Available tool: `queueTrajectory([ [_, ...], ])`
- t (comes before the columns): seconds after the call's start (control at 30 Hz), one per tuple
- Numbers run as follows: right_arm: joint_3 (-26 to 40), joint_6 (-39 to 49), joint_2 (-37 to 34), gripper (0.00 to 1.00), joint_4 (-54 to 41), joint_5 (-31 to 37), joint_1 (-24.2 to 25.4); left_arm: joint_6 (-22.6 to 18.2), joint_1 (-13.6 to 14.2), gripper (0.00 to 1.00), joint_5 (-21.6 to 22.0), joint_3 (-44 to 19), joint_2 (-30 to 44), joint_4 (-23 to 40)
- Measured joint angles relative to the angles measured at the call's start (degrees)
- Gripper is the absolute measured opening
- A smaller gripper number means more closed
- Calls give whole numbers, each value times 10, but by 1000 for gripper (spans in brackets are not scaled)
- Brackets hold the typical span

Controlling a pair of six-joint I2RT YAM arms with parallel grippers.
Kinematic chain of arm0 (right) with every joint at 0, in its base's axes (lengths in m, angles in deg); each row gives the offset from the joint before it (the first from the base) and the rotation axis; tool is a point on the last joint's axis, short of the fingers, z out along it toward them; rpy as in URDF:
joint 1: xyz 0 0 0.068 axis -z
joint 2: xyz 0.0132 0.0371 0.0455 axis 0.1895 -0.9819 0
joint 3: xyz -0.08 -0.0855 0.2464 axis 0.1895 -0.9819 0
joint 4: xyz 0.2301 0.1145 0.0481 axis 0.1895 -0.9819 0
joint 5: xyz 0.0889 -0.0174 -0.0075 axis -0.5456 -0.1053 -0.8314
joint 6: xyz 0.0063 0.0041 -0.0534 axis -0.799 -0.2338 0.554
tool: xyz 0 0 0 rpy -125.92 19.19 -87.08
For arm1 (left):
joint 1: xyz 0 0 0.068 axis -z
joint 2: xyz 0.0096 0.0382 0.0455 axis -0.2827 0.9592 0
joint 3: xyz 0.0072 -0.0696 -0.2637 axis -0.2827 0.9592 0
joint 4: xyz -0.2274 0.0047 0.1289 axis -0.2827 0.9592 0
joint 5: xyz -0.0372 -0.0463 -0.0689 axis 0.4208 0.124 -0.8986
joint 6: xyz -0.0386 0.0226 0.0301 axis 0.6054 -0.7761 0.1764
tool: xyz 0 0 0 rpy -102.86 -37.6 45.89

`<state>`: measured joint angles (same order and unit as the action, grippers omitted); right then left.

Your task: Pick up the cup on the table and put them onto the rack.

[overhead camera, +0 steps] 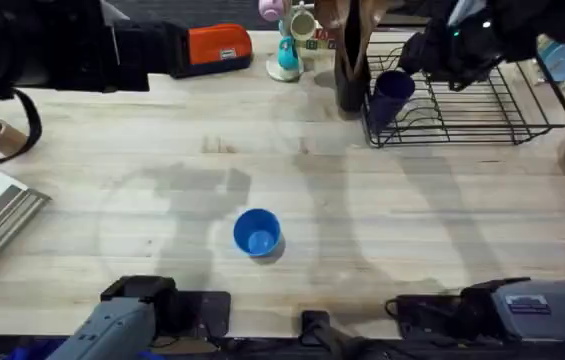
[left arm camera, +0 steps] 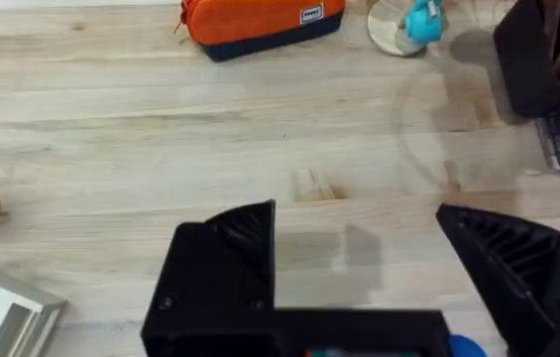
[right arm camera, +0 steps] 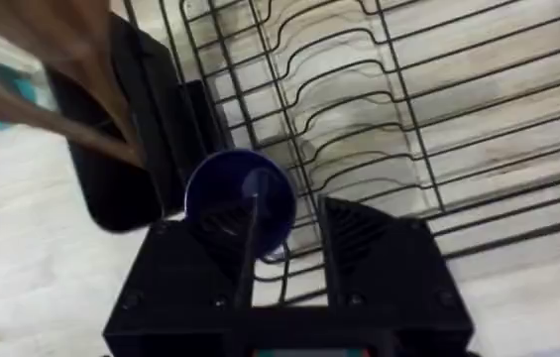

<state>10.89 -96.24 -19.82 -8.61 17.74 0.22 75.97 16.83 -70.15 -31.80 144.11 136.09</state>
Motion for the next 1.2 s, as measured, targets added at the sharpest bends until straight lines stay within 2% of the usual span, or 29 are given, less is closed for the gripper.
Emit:
queueTrajectory([
  [0.33, 0, 43, 82, 409, -88, 0, 0, 0, 0, 993, 0, 0, 0, 0],
  [0.43, 0, 50, 116, 595, -114, 0, 0, 0, 0, 993, 0, 0, 0, 0],
  [0.57, 0, 66, 164, 781, -134, 0, 0, 0, 0, 993, 0, 0, 0, -2],
  [0.63, 0, 77, 188, 960, -142, -5, 0, 0, 0, 993, 0, 0, 0, -2],
  [0.67, 0, 82, 200, 989, -145, -9, 0, 0, 0, 993, 0, 0, 0, -2],
  [1.0, 1, 115, 267, 993, -168, -126, -47, 0, 0, 993, 0, 0, 0, -2],
  [1.2, 1, 130, 283, 993, -191, -172, -118, 0, 0, 994, 0, 0, 0, -2],
])
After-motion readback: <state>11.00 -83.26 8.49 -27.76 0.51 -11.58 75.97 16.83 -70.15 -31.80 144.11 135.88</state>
